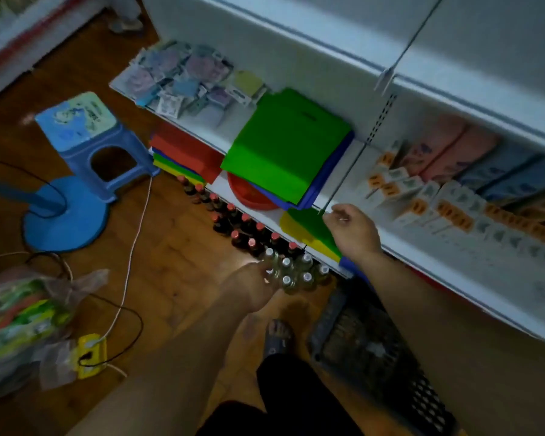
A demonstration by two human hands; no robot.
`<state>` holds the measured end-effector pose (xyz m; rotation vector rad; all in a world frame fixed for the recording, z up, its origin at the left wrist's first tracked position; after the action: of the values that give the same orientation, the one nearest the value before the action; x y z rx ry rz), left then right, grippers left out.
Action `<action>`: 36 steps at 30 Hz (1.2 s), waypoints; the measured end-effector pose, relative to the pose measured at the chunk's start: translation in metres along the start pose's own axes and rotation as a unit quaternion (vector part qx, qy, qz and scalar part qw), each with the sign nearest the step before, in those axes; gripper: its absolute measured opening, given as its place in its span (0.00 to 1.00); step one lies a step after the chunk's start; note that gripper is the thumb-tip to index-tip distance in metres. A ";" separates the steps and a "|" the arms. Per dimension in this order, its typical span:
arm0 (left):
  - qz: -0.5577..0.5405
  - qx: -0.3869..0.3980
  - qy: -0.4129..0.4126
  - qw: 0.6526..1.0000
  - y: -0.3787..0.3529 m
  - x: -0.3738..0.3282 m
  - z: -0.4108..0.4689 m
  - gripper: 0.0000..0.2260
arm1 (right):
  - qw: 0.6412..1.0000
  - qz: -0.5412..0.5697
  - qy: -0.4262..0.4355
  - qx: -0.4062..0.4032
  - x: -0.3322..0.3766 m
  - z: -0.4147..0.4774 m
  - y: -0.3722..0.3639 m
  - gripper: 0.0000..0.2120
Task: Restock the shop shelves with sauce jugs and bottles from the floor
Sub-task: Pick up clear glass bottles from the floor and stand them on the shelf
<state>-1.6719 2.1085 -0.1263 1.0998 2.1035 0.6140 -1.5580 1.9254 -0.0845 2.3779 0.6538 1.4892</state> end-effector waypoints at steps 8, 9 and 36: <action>0.019 0.098 0.031 0.995 -0.061 0.081 0.102 0.21 | 0.993 -0.091 -0.070 0.028 -0.072 0.064 -0.100 0.19; 0.016 0.099 0.032 0.994 -0.070 0.091 0.118 0.21 | 0.992 -0.096 -0.079 0.026 -0.083 0.071 -0.113 0.18; -0.008 0.016 -0.118 0.993 -0.243 0.179 0.344 0.14 | 0.983 -0.170 -0.071 -0.019 -0.329 0.184 -0.287 0.11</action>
<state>-1.6174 2.1624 -0.5774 1.1143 1.9210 0.4213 -1.5834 2.0113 -0.5498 2.1823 0.9303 1.1659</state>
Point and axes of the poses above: each hand's wrist, its own z-axis towards the middle knuckle, its own y-axis out of the back of the hand, x = y × z, the point moved 5 cm from there along z, towards the middle knuckle, and after that the axes turned 7 degrees about z, right-handed, at the moved point
